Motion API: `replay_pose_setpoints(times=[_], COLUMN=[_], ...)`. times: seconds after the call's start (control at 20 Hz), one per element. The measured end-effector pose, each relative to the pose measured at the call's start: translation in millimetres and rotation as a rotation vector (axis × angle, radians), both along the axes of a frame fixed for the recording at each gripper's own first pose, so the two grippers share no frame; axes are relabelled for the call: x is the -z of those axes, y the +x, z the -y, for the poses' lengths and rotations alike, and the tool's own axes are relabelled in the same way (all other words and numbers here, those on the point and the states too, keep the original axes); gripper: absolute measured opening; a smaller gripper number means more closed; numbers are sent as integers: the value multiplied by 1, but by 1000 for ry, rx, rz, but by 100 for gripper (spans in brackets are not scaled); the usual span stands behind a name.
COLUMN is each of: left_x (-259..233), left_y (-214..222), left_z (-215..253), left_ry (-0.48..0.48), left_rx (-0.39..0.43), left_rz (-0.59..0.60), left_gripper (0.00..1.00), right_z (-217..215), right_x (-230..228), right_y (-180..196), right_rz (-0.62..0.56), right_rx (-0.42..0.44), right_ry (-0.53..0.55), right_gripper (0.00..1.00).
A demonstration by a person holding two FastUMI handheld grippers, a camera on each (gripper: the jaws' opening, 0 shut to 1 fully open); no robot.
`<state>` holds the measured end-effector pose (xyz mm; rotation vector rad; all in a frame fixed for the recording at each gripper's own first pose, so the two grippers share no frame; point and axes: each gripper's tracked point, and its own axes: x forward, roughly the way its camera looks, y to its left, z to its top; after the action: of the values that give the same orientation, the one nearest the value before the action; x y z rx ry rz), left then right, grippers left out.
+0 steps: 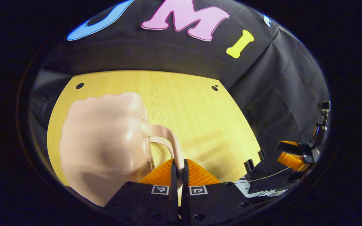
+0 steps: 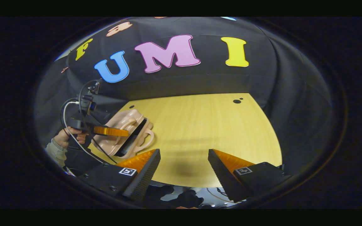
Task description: First open the suitcase, pack the skin care products into it, and then close the suitcase.
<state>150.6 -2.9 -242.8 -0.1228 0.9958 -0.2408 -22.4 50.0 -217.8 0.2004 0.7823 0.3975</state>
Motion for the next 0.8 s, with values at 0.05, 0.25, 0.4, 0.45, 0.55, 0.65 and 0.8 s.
replay_pose_setpoints(times=[0.05, 0.25, 0.4, 0.45, 0.55, 0.65, 0.8], left_x=[10, 29, 24, 19, -7, -49, -111], left_y=[0, 4, 23, 31, 33, 38, 35], left_z=[5, 10, -2, -4, 4, 7, 32], left_ry=[2, -9, 107, 129, 160, 226, 296], left_rx=[-20, -84, -175, -198, -231, -269, -275], left_rz=[-11, -30, 52, 94, 209, 384, 574], left_gripper=[10, 13, 28, 51, 68, 93, 96], right_z=[9, 37, 47, 44, 45, 51, 58], right_x=[-1, 9, 10, 7, 0, -15, -45], right_y=[1, 0, 11, 16, 29, 40, 50], right_rz=[7, 5, 35, 59, 116, 198, 314], right_rx=[-5, -40, -51, -56, -42, 3, 50], right_ry=[-3, -16, 0, 19, 28, 31, 54], right_gripper=[87, 87, 98, 97, 97, 97, 97])
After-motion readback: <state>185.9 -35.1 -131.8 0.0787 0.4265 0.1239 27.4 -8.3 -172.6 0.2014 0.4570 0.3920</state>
